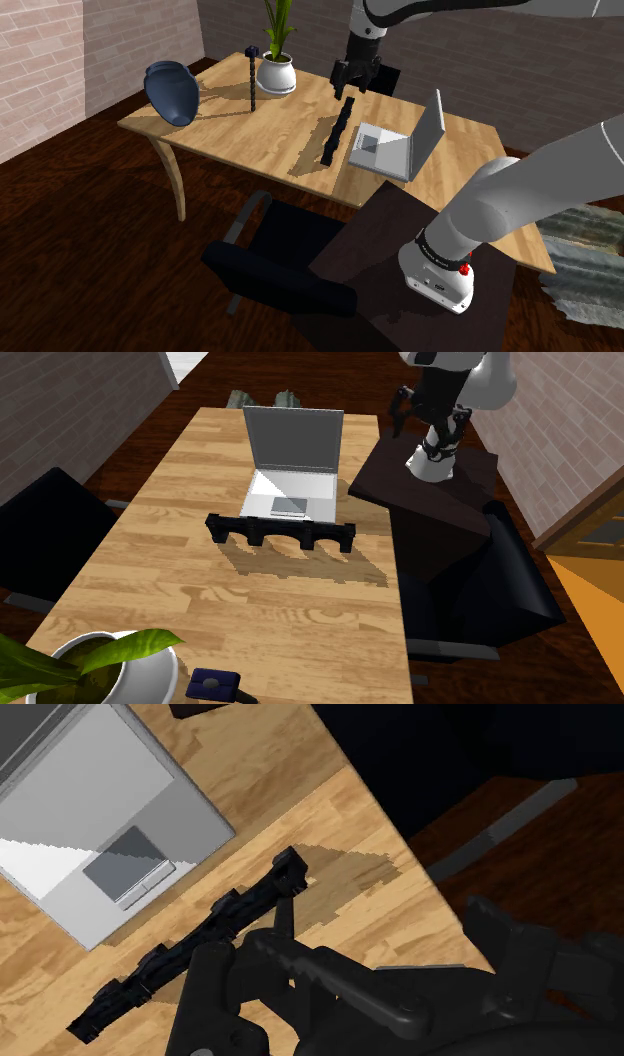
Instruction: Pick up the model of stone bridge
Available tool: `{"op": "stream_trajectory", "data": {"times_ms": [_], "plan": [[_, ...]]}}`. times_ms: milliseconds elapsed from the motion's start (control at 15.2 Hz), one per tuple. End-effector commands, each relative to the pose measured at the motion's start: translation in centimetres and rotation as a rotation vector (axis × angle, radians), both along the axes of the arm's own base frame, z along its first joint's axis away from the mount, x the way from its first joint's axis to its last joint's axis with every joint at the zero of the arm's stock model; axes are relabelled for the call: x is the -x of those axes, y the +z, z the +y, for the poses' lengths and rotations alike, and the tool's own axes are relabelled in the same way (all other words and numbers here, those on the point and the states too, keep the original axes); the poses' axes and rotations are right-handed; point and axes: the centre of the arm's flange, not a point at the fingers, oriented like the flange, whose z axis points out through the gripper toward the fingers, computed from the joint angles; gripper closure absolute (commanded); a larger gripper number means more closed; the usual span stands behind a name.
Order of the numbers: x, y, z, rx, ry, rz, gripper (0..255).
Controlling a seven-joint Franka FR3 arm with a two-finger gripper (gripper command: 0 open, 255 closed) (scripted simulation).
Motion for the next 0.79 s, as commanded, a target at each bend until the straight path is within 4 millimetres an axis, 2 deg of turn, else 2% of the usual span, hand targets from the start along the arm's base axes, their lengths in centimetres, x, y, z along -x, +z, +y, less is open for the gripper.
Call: {"op": "stream_trajectory", "data": {"times_ms": [0, 726], "plan": [[-1.4, -1.7, -1.5, -0.001, -0.059, -0.007, 0], [-8.5, -10.5, -10.4, -0.011, -0.371, -0.04, 0]]}}
